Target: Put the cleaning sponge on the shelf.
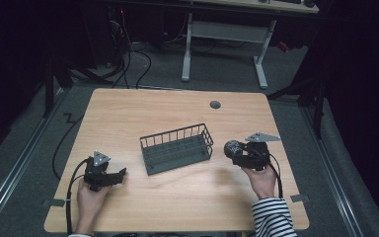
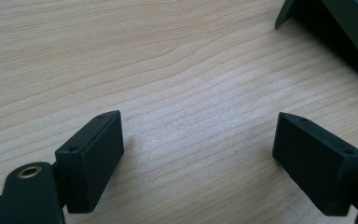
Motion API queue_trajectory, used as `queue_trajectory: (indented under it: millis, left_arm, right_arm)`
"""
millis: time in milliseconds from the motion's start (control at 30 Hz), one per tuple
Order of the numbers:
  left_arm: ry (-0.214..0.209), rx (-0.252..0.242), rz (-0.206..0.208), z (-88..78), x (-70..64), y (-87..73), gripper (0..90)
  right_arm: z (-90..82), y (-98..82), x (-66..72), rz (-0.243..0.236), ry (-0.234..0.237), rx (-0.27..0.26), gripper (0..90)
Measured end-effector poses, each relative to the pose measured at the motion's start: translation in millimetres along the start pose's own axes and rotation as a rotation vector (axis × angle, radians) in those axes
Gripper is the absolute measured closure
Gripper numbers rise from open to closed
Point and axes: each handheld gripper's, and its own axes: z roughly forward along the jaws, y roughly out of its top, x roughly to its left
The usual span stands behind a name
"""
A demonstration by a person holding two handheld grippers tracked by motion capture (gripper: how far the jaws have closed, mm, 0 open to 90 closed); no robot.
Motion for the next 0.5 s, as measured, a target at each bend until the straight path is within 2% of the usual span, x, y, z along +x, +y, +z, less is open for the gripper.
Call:
queue_trajectory:
  millis: [167,500]
  left_arm:
    - [0.003,-0.001,0.001,0.1,-0.3,0.0,16.9]
    - [0.004,-0.001,0.000,0.1,-0.5,0.0,16.9]
  right_arm:
    - [-7.7,8.7,2.2,0.000,0.026,-0.021,38.0]
    - [-16.8,35.6,18.1,-0.053,0.053,-0.056,38.0]
